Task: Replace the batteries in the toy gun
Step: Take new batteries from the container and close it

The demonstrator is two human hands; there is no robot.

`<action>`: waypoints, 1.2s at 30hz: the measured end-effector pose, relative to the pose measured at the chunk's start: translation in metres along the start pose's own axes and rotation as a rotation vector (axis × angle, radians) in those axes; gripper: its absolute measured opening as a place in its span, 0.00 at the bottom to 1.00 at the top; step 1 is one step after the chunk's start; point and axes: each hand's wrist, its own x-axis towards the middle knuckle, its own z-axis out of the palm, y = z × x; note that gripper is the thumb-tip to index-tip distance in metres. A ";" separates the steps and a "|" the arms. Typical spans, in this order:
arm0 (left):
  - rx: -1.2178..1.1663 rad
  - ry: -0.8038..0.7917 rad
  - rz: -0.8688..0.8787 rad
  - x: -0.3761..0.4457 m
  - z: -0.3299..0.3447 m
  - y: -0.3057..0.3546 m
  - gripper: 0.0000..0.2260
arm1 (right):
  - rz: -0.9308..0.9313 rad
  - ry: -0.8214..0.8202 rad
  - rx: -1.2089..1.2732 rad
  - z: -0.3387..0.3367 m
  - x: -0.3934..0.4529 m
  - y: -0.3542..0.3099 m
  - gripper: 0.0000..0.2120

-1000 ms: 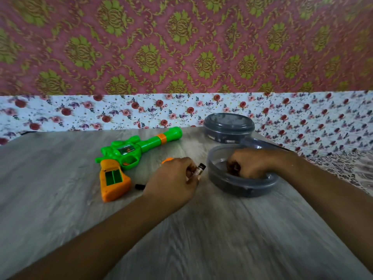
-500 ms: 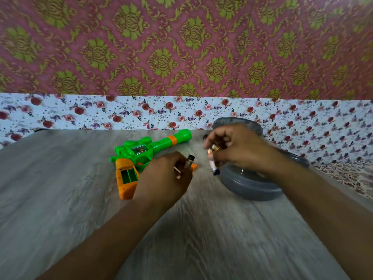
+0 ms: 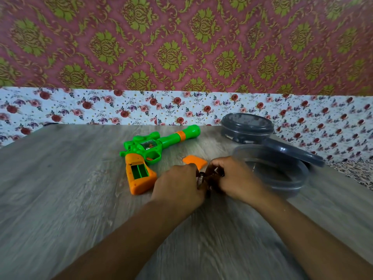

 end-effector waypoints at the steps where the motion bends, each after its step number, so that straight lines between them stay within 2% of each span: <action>1: -0.010 -0.007 -0.004 0.000 0.000 0.000 0.15 | -0.026 0.006 -0.028 0.000 -0.002 0.000 0.08; 7: -0.089 -0.077 -0.016 0.000 0.003 -0.004 0.17 | -0.120 0.003 -0.278 -0.004 -0.019 -0.005 0.07; 12: -0.083 -0.096 -0.017 0.001 0.002 -0.004 0.17 | -0.100 -0.042 -0.406 -0.008 -0.028 -0.009 0.10; 20: -0.117 -0.094 0.039 -0.001 0.002 -0.001 0.12 | -0.018 -0.121 -0.321 -0.017 -0.031 -0.013 0.08; 25: -0.128 -0.126 0.078 0.000 0.001 0.002 0.10 | 0.058 -0.175 -0.237 -0.021 -0.029 -0.012 0.13; 28: -0.157 -0.130 0.094 -0.001 0.001 0.003 0.09 | 0.085 -0.154 -0.186 -0.021 -0.027 -0.009 0.15; 32: -0.181 -0.131 0.108 -0.002 0.004 0.004 0.09 | 0.078 -0.116 -0.178 -0.023 -0.027 -0.006 0.10; 36: -0.160 -0.083 0.117 -0.001 0.005 0.004 0.09 | -0.020 0.042 -0.099 -0.028 -0.027 -0.005 0.06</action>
